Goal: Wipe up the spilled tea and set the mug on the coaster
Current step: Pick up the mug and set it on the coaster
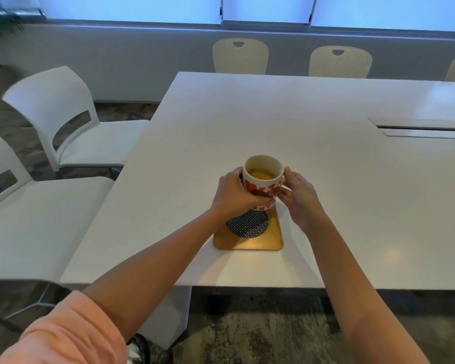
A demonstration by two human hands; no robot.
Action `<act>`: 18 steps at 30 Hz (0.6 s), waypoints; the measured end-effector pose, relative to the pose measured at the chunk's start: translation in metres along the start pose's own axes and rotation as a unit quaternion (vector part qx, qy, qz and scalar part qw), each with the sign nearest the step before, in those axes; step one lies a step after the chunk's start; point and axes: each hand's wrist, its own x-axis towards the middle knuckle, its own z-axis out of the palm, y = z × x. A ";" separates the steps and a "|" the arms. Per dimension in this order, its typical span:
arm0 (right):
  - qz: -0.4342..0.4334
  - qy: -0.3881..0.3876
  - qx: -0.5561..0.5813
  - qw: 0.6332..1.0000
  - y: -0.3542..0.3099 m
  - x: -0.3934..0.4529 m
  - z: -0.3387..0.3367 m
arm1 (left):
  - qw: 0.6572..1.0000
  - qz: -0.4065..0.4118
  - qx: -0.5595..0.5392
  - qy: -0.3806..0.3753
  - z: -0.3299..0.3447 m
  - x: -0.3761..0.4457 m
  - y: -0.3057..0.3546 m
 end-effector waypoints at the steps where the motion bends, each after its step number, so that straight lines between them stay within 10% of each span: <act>1: 0.002 -0.003 0.004 1.000 0.002 -0.004 0.003 | 1.000 -0.002 -0.003 0.003 -0.003 -0.004 -0.001; 18: 0.026 0.008 0.006 1.000 0.026 -0.040 0.022 | 1.000 0.002 -0.006 0.005 -0.025 -0.048 -0.016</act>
